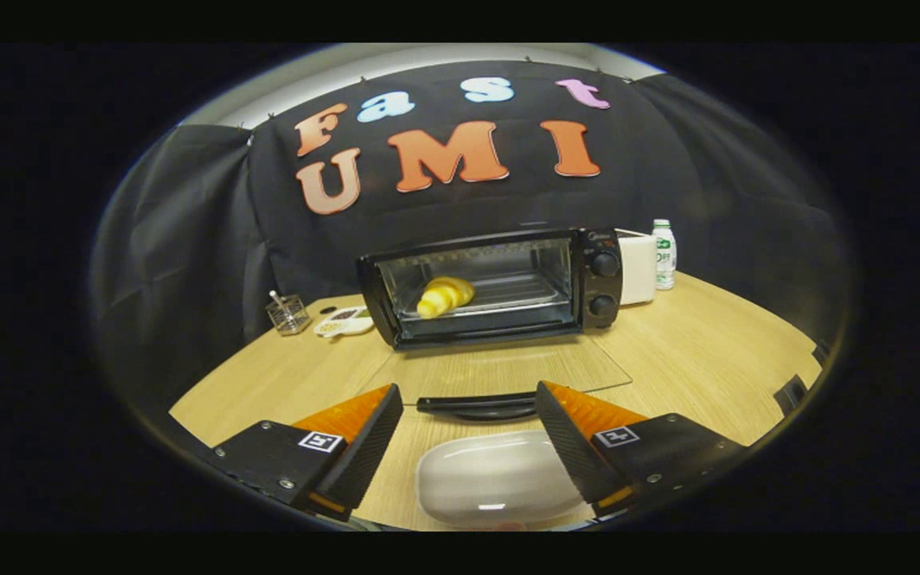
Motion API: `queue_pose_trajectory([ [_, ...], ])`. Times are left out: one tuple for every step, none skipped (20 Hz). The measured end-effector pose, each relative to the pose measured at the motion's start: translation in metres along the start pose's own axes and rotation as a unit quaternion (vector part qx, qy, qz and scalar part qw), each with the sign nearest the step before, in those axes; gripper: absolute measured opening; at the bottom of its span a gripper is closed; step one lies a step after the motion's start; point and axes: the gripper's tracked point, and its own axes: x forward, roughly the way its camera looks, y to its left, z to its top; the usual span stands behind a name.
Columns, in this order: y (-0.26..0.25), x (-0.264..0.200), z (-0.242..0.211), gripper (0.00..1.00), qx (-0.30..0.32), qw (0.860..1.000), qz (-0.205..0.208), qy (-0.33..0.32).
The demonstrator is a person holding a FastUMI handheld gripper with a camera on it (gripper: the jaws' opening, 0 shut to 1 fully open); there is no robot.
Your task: Open the toaster oven, put the food inside, and close the toaster oven door.
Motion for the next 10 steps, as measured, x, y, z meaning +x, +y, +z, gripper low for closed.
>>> queue_pose_trajectory([
  [-0.006, 0.001, -0.009, 0.99, -0.005, 1.000, -0.004, 0.009],
  [-0.006, 0.004, -0.016, 0.99, -0.006, 1.000, -0.005, 0.016],
  [-0.008, 0.008, -0.021, 0.99, -0.006, 1.000, -0.006, 0.023],
  [-0.010, 0.012, -0.026, 0.99, -0.008, 0.999, -0.009, 0.031],
  [-0.012, 0.015, -0.031, 0.99, -0.010, 0.999, -0.012, 0.037],
  [-0.014, 0.019, -0.035, 0.99, -0.013, 0.999, -0.017, 0.043],
  [-0.017, 0.023, -0.038, 0.99, -0.016, 0.999, -0.021, 0.046],
  [-0.018, 0.025, -0.040, 0.99, -0.017, 0.998, -0.024, 0.049],
  [-0.019, 0.028, -0.041, 0.99, -0.017, 0.998, -0.025, 0.052],
  [-0.018, 0.029, -0.042, 0.99, -0.017, 0.998, -0.025, 0.054],
])
